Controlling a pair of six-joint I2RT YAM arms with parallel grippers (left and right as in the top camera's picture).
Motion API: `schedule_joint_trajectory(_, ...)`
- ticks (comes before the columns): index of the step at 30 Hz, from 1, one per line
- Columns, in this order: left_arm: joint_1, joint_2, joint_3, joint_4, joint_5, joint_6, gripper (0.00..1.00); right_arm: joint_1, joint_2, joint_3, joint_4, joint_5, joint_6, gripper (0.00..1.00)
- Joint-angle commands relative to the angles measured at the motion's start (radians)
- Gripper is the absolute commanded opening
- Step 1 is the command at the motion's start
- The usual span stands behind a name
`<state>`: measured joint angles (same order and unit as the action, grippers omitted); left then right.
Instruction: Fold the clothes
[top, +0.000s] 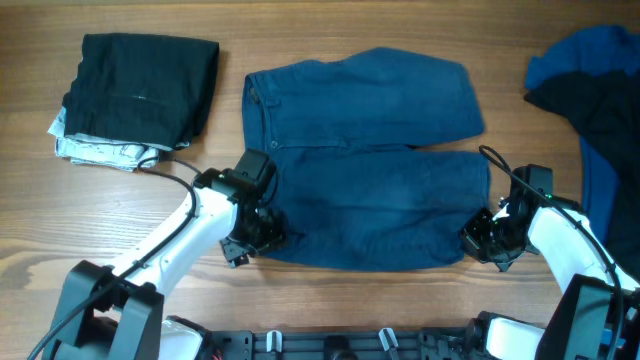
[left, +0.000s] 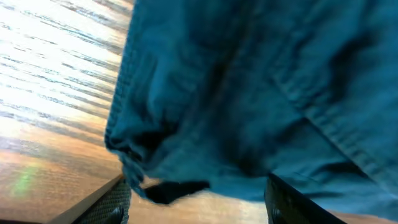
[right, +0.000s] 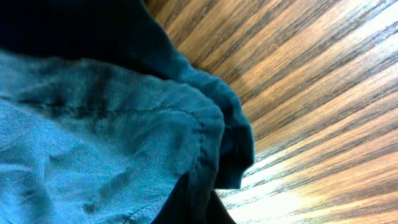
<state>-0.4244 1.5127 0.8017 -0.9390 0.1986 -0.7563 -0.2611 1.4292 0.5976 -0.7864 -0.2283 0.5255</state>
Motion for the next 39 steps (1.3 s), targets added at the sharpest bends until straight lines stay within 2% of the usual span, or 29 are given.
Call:
schedule_joint_trajectory(1,-0.003,0.0,-0.041,0.037,-0.028,-0.046,0.71,-0.001,0.005,-0.019,0.013,-0.007,-0.014,0.04)
schedule_joint_trajectory(2,-0.003,0.0,-0.045,0.043,-0.029,-0.046,0.77,-0.001,0.005,-0.019,0.013,-0.007,-0.014,0.04)
schedule_joint_trajectory(4,-0.003,0.001,-0.052,0.05,-0.045,-0.045,0.8,-0.001,0.005,-0.019,0.014,-0.007,-0.014,0.05)
schedule_joint_trajectory(11,-0.003,0.002,-0.052,0.065,-0.123,-0.047,0.66,-0.001,0.005,-0.019,0.025,-0.006,-0.014,0.04)
schedule_joint_trajectory(16,-0.003,0.002,-0.06,0.085,-0.178,-0.098,0.59,-0.001,0.005,-0.019,0.026,-0.006,-0.014,0.04)
schedule_joint_trajectory(17,-0.003,0.002,-0.066,0.096,-0.177,-0.098,0.54,-0.001,0.005,-0.019,0.026,-0.006,-0.014,0.04)
schedule_joint_trajectory(18,-0.003,0.002,-0.071,0.103,-0.177,-0.098,0.44,-0.001,0.005,-0.019,0.026,-0.006,-0.014,0.04)
schedule_joint_trajectory(20,-0.003,0.002,-0.08,0.11,-0.177,-0.098,0.12,-0.001,0.005,-0.019,0.026,-0.006,-0.014,0.04)
schedule_joint_trajectory(21,-0.003,0.002,-0.084,0.111,-0.178,-0.097,0.04,-0.001,0.005,-0.019,0.026,-0.006,-0.014,0.04)
schedule_joint_trajectory(31,-0.003,-0.005,-0.08,0.108,-0.174,-0.074,0.04,-0.001,0.004,0.006,0.008,-0.006,-0.022,0.04)
schedule_joint_trajectory(39,-0.011,-0.154,0.043,-0.037,-0.163,0.011,0.04,-0.001,-0.024,0.214,-0.189,0.001,-0.083,0.04)
